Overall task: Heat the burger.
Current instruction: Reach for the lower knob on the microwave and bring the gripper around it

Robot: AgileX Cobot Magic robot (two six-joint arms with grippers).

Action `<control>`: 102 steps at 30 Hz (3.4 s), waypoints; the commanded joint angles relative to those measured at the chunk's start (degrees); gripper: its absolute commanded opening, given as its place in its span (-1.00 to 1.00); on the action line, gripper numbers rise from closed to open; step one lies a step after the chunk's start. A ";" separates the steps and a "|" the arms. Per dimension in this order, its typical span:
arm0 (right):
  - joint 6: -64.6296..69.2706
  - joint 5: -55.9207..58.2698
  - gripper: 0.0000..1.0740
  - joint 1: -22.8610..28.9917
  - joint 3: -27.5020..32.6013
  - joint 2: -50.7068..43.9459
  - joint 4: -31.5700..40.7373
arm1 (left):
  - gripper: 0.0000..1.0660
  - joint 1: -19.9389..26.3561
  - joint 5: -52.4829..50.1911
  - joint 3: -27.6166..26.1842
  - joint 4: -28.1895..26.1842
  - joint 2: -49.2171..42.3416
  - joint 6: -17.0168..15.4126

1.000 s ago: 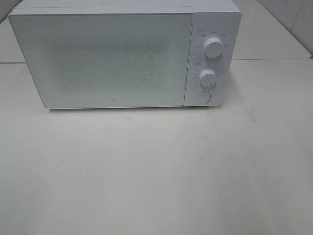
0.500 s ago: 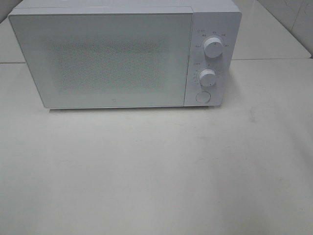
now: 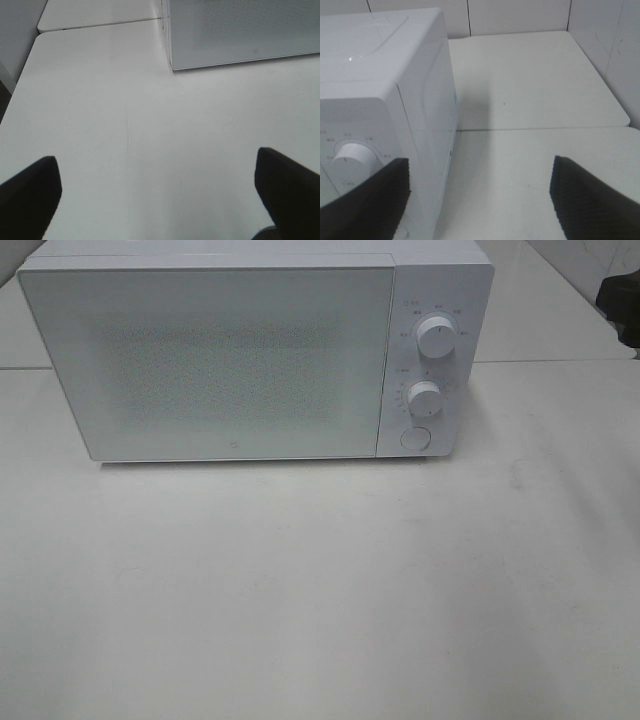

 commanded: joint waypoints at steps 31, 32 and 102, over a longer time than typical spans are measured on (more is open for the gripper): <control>-27.39 -51.91 0.42 32.03 9.40 24.29 39.88 | 0.84 -0.29 -0.80 0.11 0.00 -1.26 -0.23; -27.39 -51.91 0.42 32.03 9.40 24.29 39.88 | 0.84 -0.29 -0.80 0.11 0.00 -1.26 -0.23; -20.40 -58.38 0.39 32.14 -16.21 55.18 43.14 | 0.83 -0.29 -0.80 0.11 0.00 -0.92 -0.23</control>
